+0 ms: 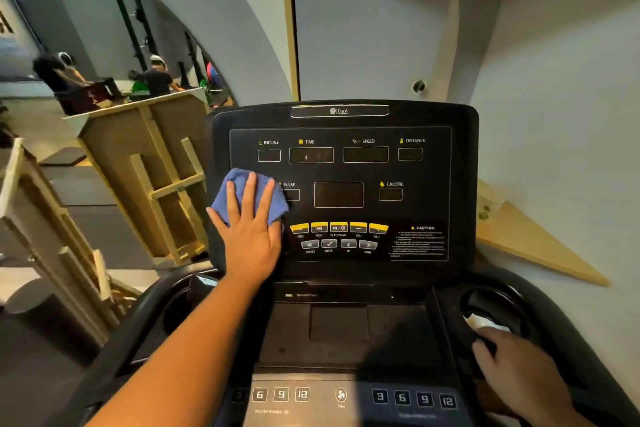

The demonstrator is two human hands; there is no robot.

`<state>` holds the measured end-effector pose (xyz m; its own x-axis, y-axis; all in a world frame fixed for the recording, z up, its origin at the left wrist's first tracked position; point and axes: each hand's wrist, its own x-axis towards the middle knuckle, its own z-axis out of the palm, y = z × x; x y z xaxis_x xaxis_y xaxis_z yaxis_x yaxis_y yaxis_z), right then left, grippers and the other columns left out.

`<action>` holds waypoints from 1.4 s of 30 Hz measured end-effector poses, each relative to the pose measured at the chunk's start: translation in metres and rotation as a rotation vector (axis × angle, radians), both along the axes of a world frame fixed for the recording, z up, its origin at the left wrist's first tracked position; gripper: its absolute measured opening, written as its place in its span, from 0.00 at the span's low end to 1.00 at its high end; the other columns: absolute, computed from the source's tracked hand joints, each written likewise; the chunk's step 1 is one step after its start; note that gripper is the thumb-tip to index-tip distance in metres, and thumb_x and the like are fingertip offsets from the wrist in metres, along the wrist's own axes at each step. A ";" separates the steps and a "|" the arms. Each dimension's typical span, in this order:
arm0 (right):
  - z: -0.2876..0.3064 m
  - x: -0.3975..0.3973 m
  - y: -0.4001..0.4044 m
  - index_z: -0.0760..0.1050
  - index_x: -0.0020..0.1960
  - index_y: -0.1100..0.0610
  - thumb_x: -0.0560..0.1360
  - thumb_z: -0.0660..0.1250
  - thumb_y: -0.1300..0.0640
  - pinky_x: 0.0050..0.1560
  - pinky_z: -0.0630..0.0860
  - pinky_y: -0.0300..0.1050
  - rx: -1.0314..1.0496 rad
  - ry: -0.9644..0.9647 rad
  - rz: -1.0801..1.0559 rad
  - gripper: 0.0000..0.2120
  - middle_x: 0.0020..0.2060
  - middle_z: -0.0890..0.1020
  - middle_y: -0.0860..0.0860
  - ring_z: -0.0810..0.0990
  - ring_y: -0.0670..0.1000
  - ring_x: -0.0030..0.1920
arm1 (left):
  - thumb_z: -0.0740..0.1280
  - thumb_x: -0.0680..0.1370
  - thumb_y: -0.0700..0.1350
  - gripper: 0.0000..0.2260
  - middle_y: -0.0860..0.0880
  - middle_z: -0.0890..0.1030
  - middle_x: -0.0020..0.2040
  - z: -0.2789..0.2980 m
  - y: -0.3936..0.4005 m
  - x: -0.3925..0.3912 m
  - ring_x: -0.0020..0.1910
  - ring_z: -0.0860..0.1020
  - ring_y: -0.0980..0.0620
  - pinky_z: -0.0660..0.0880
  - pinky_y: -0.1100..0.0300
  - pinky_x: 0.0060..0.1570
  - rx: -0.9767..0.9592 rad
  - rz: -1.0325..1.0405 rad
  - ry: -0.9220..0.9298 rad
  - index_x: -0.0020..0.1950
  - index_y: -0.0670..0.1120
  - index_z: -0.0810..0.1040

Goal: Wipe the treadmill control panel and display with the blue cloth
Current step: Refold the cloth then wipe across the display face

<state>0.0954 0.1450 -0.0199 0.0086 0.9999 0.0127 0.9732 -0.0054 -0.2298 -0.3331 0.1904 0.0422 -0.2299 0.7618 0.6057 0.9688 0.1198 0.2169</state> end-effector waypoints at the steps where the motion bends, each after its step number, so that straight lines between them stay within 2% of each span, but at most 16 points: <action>1: -0.001 0.000 0.000 0.75 0.65 0.37 0.79 0.59 0.43 0.49 0.75 0.43 0.000 0.003 -0.002 0.16 0.56 0.84 0.43 0.82 0.48 0.54 | 0.56 0.82 0.52 0.29 0.50 0.49 0.85 0.001 0.005 0.016 0.83 0.42 0.41 0.39 0.27 0.73 0.023 0.045 -0.094 0.84 0.56 0.55; 4: -0.003 0.001 0.000 0.77 0.62 0.40 0.78 0.58 0.43 0.47 0.76 0.43 0.009 -0.002 -0.001 0.15 0.54 0.84 0.44 0.82 0.47 0.52 | 0.61 0.82 0.48 0.31 0.46 0.48 0.85 0.003 0.019 0.067 0.82 0.43 0.36 0.42 0.25 0.72 0.066 0.192 -0.369 0.84 0.53 0.53; 6: -0.006 0.003 0.001 0.79 0.59 0.42 0.79 0.58 0.44 0.43 0.74 0.43 0.018 0.005 0.009 0.14 0.50 0.85 0.44 0.82 0.47 0.47 | 0.61 0.83 0.49 0.32 0.44 0.48 0.84 0.003 0.027 0.104 0.82 0.44 0.34 0.45 0.24 0.72 0.063 0.239 -0.463 0.84 0.51 0.51; 9: -0.009 0.007 0.002 0.80 0.56 0.46 0.79 0.59 0.45 0.45 0.77 0.44 0.031 0.025 0.030 0.13 0.46 0.85 0.45 0.82 0.47 0.45 | 0.58 0.83 0.52 0.31 0.40 0.49 0.84 0.002 0.037 0.168 0.81 0.46 0.31 0.50 0.23 0.71 0.022 0.193 -0.468 0.84 0.48 0.52; 11: -0.011 0.008 0.001 0.80 0.54 0.48 0.78 0.59 0.45 0.45 0.79 0.46 0.037 0.044 0.041 0.14 0.42 0.84 0.45 0.81 0.45 0.42 | 0.53 0.81 0.54 0.32 0.40 0.48 0.84 -0.003 0.043 0.206 0.81 0.47 0.30 0.48 0.25 0.72 0.002 0.121 -0.429 0.84 0.49 0.52; 13: -0.012 0.009 0.001 0.81 0.53 0.48 0.78 0.59 0.45 0.42 0.79 0.45 0.039 0.055 0.046 0.14 0.38 0.82 0.44 0.79 0.43 0.37 | 0.52 0.80 0.55 0.33 0.41 0.44 0.84 -0.013 0.046 0.232 0.81 0.44 0.30 0.42 0.29 0.74 -0.027 0.025 -0.271 0.84 0.50 0.49; 15: -0.013 0.009 0.000 0.81 0.56 0.46 0.78 0.59 0.45 0.38 0.77 0.42 0.063 0.055 0.046 0.15 0.38 0.83 0.44 0.77 0.42 0.35 | 0.54 0.81 0.54 0.33 0.44 0.40 0.84 -0.022 0.041 0.249 0.81 0.42 0.32 0.39 0.30 0.75 -0.094 -0.198 0.005 0.84 0.52 0.48; 18: -0.013 0.007 -0.002 0.81 0.60 0.45 0.77 0.60 0.45 0.38 0.75 0.43 0.093 0.057 0.046 0.16 0.42 0.85 0.46 0.80 0.47 0.38 | 0.57 0.83 0.53 0.30 0.47 0.43 0.85 -0.032 0.033 0.254 0.81 0.37 0.36 0.39 0.33 0.77 -0.210 -0.554 0.359 0.84 0.54 0.50; 20: -0.011 0.007 -0.003 0.82 0.56 0.47 0.78 0.60 0.46 0.40 0.78 0.44 0.089 0.059 0.055 0.14 0.40 0.84 0.45 0.81 0.47 0.39 | 0.55 0.84 0.53 0.28 0.47 0.45 0.85 -0.034 0.031 0.244 0.82 0.37 0.39 0.36 0.37 0.78 -0.249 -0.667 0.467 0.84 0.54 0.51; 24: -0.011 0.009 -0.005 0.82 0.51 0.50 0.79 0.60 0.47 0.40 0.78 0.45 0.095 0.075 0.087 0.13 0.36 0.82 0.45 0.79 0.46 0.37 | 0.52 0.85 0.54 0.25 0.49 0.52 0.84 -0.034 0.020 0.201 0.83 0.43 0.43 0.42 0.42 0.80 -0.284 -0.779 0.605 0.83 0.53 0.57; 26: -0.012 0.010 -0.005 0.80 0.49 0.49 0.80 0.59 0.46 0.40 0.78 0.46 0.077 0.083 0.079 0.13 0.34 0.80 0.45 0.78 0.45 0.36 | 0.51 0.85 0.54 0.25 0.49 0.54 0.84 -0.029 0.013 0.183 0.83 0.44 0.45 0.43 0.44 0.81 -0.298 -0.818 0.558 0.83 0.51 0.59; 29: -0.011 0.011 -0.003 0.78 0.48 0.48 0.80 0.56 0.45 0.40 0.79 0.46 0.012 0.101 0.074 0.14 0.32 0.79 0.45 0.78 0.42 0.35 | 0.53 0.85 0.52 0.25 0.50 0.57 0.83 -0.022 0.003 0.160 0.83 0.45 0.48 0.43 0.47 0.81 -0.299 -0.807 0.477 0.82 0.50 0.61; 36: -0.010 0.009 -0.004 0.78 0.53 0.46 0.79 0.54 0.42 0.45 0.78 0.48 -0.030 0.089 0.042 0.15 0.38 0.80 0.45 0.78 0.45 0.39 | 0.54 0.85 0.50 0.24 0.53 0.55 0.84 -0.035 -0.044 0.059 0.83 0.46 0.49 0.46 0.45 0.81 -0.275 -0.648 0.316 0.82 0.50 0.61; 39: -0.011 0.010 -0.005 0.78 0.55 0.46 0.79 0.54 0.42 0.47 0.78 0.49 -0.021 0.077 0.044 0.17 0.39 0.81 0.45 0.79 0.47 0.40 | 0.52 0.85 0.50 0.24 0.55 0.57 0.83 -0.036 -0.069 0.022 0.83 0.48 0.53 0.48 0.48 0.81 -0.277 -0.555 0.107 0.82 0.52 0.62; 40: -0.009 0.010 -0.006 0.78 0.56 0.45 0.79 0.54 0.42 0.47 0.78 0.49 -0.024 0.069 0.042 0.17 0.40 0.81 0.46 0.80 0.48 0.41 | 0.51 0.85 0.50 0.23 0.57 0.57 0.83 -0.031 -0.078 0.017 0.83 0.49 0.56 0.49 0.52 0.81 -0.272 -0.535 0.013 0.82 0.53 0.61; 42: -0.007 0.010 -0.006 0.78 0.58 0.45 0.80 0.54 0.42 0.48 0.78 0.49 -0.034 0.055 0.045 0.17 0.42 0.82 0.47 0.80 0.50 0.43 | 0.52 0.86 0.48 0.22 0.60 0.64 0.79 -0.018 -0.095 0.013 0.79 0.57 0.63 0.54 0.63 0.78 -0.205 -0.504 -0.260 0.81 0.54 0.63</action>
